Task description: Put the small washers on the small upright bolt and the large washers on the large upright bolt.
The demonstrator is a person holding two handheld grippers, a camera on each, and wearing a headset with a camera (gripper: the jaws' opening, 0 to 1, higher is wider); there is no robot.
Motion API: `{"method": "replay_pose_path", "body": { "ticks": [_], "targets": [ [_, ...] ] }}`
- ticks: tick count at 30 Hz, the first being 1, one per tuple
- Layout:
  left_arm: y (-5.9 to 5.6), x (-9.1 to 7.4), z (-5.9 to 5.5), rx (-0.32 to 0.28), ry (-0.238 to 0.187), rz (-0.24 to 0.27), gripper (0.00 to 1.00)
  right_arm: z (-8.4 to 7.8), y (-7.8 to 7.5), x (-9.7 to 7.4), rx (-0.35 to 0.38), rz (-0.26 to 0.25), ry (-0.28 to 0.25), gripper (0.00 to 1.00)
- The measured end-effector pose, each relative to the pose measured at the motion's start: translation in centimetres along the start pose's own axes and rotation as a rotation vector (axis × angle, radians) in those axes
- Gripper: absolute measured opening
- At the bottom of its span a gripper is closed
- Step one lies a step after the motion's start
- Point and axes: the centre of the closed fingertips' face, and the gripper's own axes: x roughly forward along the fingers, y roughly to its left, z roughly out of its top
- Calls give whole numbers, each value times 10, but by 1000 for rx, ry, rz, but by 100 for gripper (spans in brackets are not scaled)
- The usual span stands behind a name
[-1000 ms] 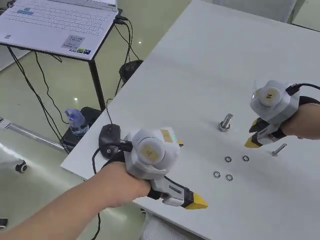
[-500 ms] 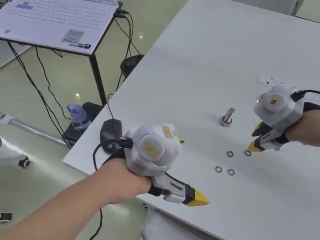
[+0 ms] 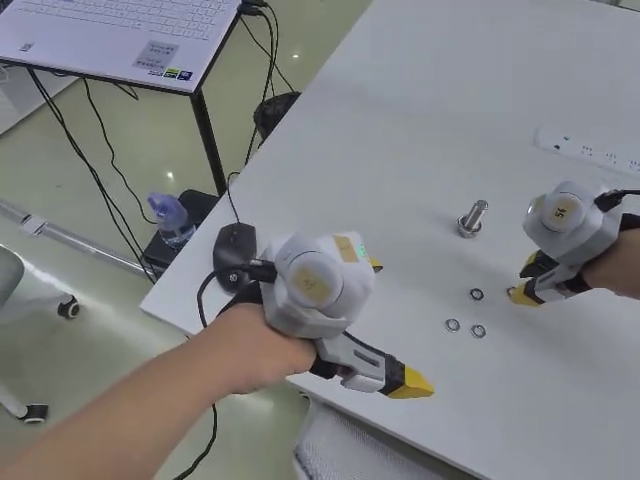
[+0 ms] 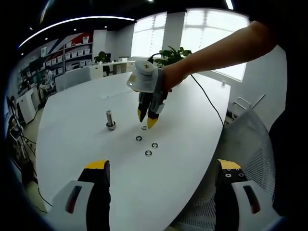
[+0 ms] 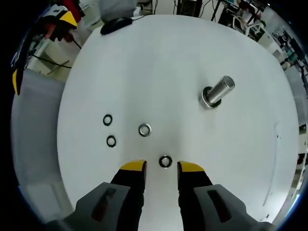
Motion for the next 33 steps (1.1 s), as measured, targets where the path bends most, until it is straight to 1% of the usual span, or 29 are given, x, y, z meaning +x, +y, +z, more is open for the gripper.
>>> {"method": "replay_pose_path", "body": {
  "ticks": [9,13,16,18,20,27,33],
  "targets": [
    [0,1,1,2,8,0,89,-1,-2,8,12,-10,-6,26],
    [-1,2,3,-3,2,-3,89,-3,-5,10,14,-16,-2,25],
    [-1,3,2,4,12,-2,89,-3,-6,9,17,-19,-7,25],
    [-1,3,1,6,19,-2,88,-3,-4,10,33,-5,-7,23],
    [-1,4,1,6,20,-3,88,-4,-8,12,32,-9,-8,22],
    [-1,5,2,10,22,-6,87,-4,-7,11,45,-19,-11,16],
    [0,4,0,11,28,-6,87,-4,-7,10,40,-22,0,14]
  ]
}}
